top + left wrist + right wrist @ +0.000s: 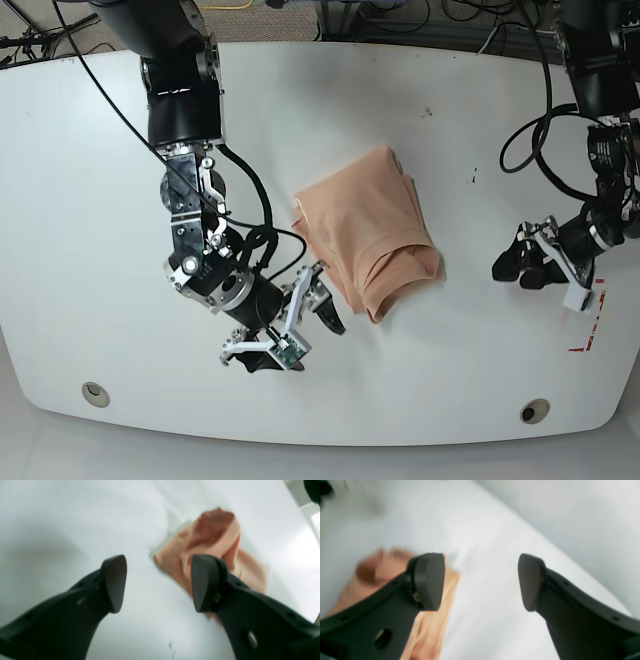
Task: Fold the T-shirt properly
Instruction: 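Release the bundle with both grippers and lift them clear, then lower the left gripper onto the folded bundle and grasp it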
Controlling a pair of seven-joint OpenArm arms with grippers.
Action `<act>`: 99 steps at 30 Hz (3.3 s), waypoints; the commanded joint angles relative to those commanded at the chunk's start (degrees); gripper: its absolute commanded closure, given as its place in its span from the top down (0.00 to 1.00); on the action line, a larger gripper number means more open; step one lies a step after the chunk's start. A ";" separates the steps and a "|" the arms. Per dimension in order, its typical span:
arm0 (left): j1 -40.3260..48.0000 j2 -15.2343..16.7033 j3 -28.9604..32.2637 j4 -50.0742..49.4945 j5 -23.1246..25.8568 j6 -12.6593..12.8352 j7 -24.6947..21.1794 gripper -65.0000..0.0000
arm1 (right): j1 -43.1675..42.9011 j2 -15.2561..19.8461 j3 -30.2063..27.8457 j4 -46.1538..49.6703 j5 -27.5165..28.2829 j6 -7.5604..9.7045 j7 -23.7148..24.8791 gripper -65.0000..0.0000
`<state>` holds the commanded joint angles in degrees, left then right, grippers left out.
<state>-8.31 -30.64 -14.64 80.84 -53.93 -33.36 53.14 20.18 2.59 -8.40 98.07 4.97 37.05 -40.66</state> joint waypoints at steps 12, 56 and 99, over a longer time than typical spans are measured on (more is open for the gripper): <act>13.80 -0.79 -16.44 5.45 0.88 0.00 0.09 0.58 | -9.05 -4.40 -0.26 0.09 0.00 1.58 -1.85 0.21; 12.48 17.05 4.66 26.46 11.69 1.85 0.26 0.58 | -6.77 1.23 2.55 -0.35 0.00 2.73 1.67 0.12; 8.97 34.64 31.38 -0.62 52.22 41.58 -22.77 0.59 | -19.78 1.05 27.69 14.86 0.00 2.95 -6.42 0.12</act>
<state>0.66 4.00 16.75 80.22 -1.71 8.22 30.37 0.40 3.65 19.30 112.92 4.97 40.00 -47.08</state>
